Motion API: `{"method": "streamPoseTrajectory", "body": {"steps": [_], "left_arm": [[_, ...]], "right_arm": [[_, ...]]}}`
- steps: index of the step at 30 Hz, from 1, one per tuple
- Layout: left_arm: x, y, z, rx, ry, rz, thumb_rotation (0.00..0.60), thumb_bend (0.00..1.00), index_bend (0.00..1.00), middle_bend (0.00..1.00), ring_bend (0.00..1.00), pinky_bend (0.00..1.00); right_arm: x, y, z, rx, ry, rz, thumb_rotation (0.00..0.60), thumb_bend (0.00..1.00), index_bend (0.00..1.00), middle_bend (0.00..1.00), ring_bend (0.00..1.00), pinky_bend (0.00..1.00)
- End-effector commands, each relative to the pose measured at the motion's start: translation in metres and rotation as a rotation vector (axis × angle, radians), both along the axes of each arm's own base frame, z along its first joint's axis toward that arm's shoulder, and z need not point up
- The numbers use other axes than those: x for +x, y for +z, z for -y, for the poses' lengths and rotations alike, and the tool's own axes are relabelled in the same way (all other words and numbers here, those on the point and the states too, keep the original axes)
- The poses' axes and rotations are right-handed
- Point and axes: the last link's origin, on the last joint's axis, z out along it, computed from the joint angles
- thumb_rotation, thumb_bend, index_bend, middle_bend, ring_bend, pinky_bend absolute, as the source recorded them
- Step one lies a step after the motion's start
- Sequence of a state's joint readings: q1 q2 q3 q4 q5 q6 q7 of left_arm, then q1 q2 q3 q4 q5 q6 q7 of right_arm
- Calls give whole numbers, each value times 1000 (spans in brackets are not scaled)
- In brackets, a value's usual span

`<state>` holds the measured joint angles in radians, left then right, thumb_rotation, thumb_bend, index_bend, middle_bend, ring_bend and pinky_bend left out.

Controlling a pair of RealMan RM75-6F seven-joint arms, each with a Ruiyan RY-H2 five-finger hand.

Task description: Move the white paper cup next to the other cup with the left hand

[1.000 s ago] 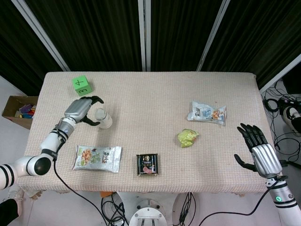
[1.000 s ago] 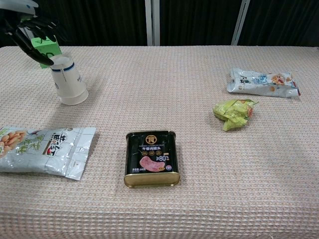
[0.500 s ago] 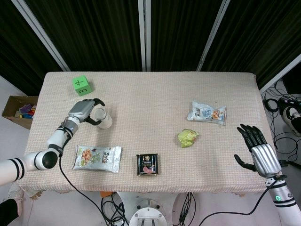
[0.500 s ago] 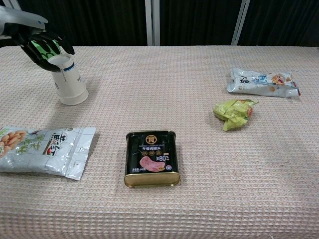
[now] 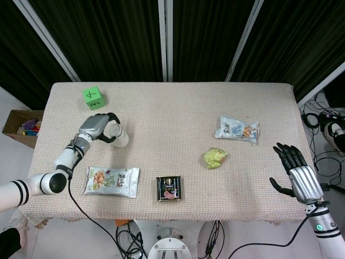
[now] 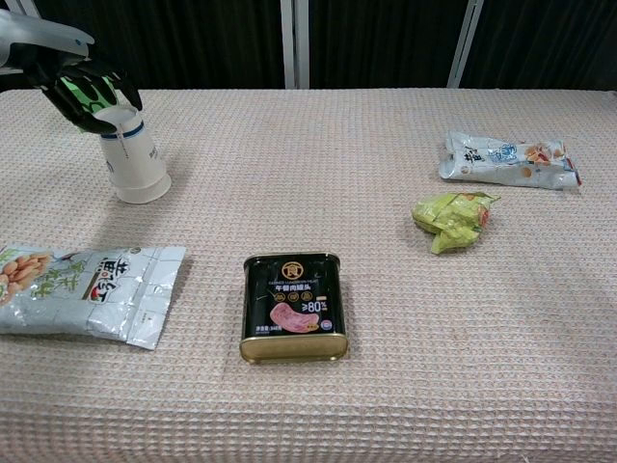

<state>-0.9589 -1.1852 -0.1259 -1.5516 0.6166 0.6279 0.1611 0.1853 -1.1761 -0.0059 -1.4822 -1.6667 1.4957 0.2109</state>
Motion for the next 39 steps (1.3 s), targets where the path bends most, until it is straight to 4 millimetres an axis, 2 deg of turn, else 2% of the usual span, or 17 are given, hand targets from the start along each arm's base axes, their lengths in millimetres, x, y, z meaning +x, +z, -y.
{"method": "streamPoseTrajectory", "body": {"steps": [1, 13, 23, 30, 33, 35, 39], "left_arm": [[0, -1, 0, 0, 1, -2, 600, 339, 313, 145, 149, 133], [-1, 3, -1, 25, -2, 3, 600, 403, 372, 156, 149, 133], [8, 38, 6, 88, -72, -44, 600, 408, 372, 156, 149, 133], [37, 62, 15, 160, -161, 1, 600, 407, 376, 155, 149, 133], [53, 66, 18, 172, -208, 37, 600, 409, 384, 156, 149, 133], [62, 62, 19, 162, -235, 52, 600, 411, 385, 155, 149, 133], [75, 38, 18, 88, -272, 31, 600, 410, 384, 156, 149, 133]], "right_arm": [[-1, 0, 0, -2, -2, 1, 600, 261, 10, 47, 0, 0], [-3, 0, -1, 1, -10, 4, 600, 261, 10, 47, 0, 0], [-3, 1, -3, -5, -8, 7, 600, 262, 10, 47, 0, 0], [-4, 2, -5, -10, -9, 9, 600, 261, 10, 47, 0, 0], [-4, 2, -6, -12, -10, 10, 600, 261, 10, 47, 0, 0], [-4, 2, -7, -15, -11, 12, 600, 261, 10, 47, 0, 0], [-6, 3, -7, -14, -21, 14, 600, 261, 10, 47, 0, 0]]}}
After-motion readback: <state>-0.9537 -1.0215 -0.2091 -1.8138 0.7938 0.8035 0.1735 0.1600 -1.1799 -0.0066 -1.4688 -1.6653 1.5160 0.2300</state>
